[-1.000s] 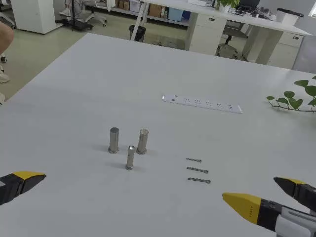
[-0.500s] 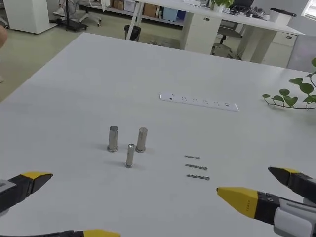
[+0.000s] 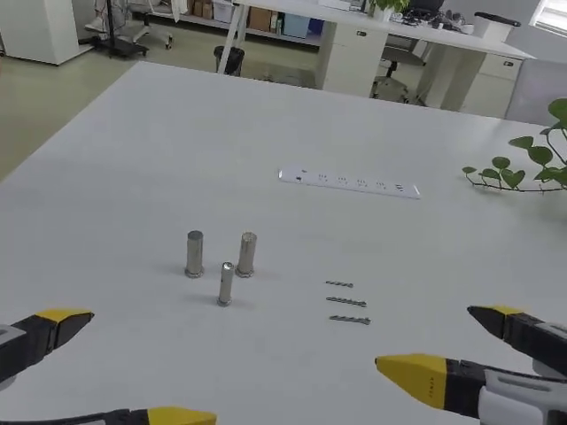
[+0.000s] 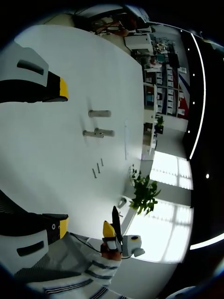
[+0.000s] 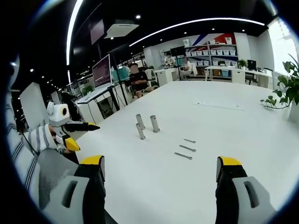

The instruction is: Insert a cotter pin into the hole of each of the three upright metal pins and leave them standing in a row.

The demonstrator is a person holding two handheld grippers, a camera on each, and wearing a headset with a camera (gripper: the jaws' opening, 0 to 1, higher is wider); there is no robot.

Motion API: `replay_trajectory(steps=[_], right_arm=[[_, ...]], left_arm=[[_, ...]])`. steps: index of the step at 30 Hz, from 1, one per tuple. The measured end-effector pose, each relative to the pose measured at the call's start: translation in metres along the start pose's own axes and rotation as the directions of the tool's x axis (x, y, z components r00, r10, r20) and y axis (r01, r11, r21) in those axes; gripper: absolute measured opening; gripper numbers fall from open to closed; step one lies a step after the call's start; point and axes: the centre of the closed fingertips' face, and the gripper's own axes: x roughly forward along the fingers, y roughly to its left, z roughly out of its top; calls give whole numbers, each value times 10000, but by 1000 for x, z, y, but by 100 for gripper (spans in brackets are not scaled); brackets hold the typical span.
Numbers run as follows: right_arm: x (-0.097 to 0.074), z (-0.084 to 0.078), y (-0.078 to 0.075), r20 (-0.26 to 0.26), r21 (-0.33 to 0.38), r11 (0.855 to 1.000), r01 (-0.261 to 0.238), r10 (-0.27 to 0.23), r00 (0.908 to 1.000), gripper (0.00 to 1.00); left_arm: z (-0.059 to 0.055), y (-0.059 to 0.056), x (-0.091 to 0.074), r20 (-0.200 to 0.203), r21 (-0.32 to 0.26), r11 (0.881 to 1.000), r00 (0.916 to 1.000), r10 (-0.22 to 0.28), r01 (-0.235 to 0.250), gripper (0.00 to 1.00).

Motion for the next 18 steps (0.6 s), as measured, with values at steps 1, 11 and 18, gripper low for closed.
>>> replay_trajectory(steps=[1, 11, 18], right_arm=[[-1, 0, -1, -8, 10, 10000, 11, -11, 10000, 98], [-4, -2, -7, -78, 105, 9998, 190, -189, 9998, 98], [-5, -3, -2, -161, 47, 10000, 84, -83, 9998, 98]], left_arm=[[1, 0, 0, 24, -12, 10000, 10000, -24, 24, 99], [14, -1, -3, 572, -162, 9997, 9982, -200, 209, 99], [13, 0, -5, 417, 697, 9976, 9991, -3, -26, 99]])
